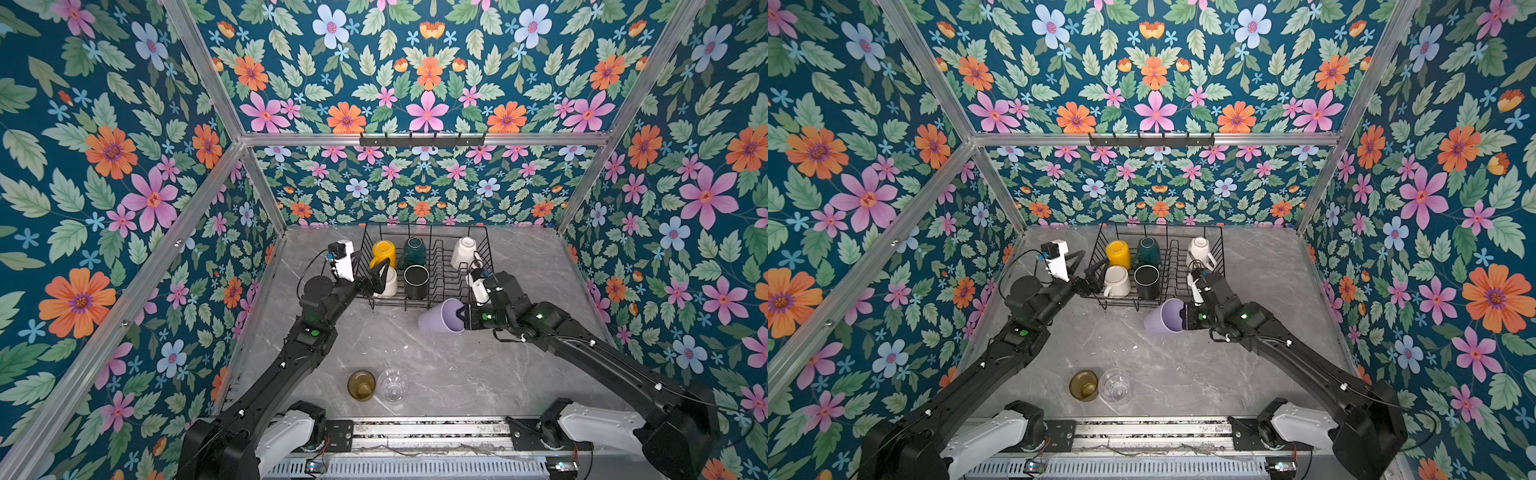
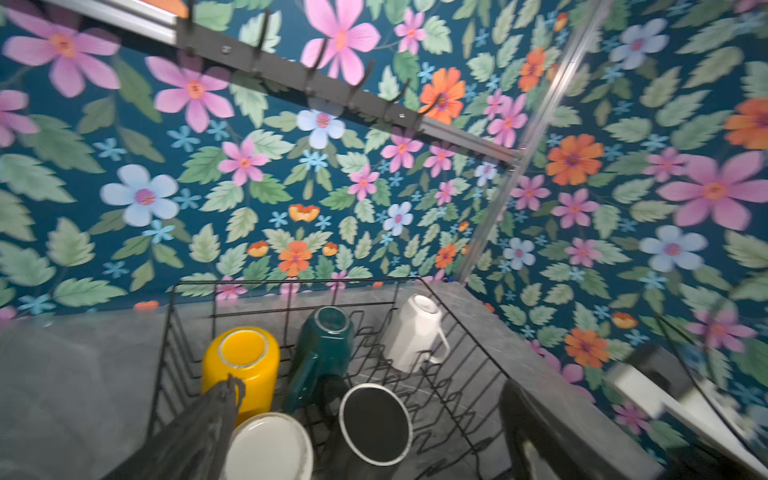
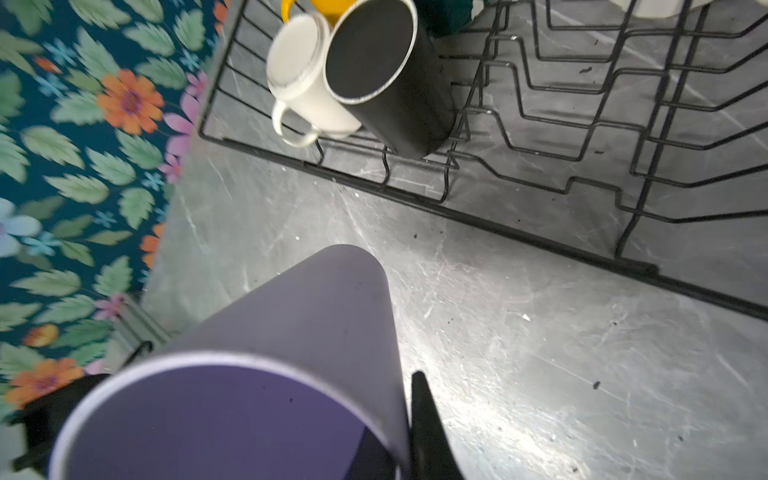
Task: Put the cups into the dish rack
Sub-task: 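Lift the lilac cup over the rack while the left gripper moves to take it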
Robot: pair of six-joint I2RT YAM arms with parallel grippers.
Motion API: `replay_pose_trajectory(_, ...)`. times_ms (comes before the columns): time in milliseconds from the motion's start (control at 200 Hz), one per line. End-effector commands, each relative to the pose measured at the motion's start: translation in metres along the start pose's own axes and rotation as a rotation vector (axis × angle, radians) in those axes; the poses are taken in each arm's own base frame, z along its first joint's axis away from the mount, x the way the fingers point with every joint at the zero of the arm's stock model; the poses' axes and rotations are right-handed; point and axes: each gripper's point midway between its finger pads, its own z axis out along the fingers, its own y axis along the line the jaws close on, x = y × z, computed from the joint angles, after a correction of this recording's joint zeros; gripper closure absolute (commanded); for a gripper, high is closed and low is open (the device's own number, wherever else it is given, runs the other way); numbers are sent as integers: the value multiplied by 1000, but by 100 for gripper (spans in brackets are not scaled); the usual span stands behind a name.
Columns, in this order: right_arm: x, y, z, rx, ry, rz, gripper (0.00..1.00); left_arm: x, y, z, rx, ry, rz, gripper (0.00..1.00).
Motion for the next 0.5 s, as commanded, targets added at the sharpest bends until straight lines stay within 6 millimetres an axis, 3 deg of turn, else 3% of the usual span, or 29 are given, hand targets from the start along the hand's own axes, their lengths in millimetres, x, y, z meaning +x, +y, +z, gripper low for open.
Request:
replay_pose_trajectory(0, -29, 27, -19, -260, -91, 107, 100, -18, -58, -10, 325, -66, 40, 0)
replay_pose_trajectory(130, -57, 19, -40, -412, -189, 228, 100, -13, -94, -21, 562, -28, 40, 0)
replay_pose_trajectory(230, -71, 21, -48, -499, -219, 273, 100, -8, -109, -26, 692, 8, 24, 0)
replay_pose_trajectory(495, -91, 58, -59, -702, -193, 210, 100, -1, -119, -25, 812, 60, -38, 2)
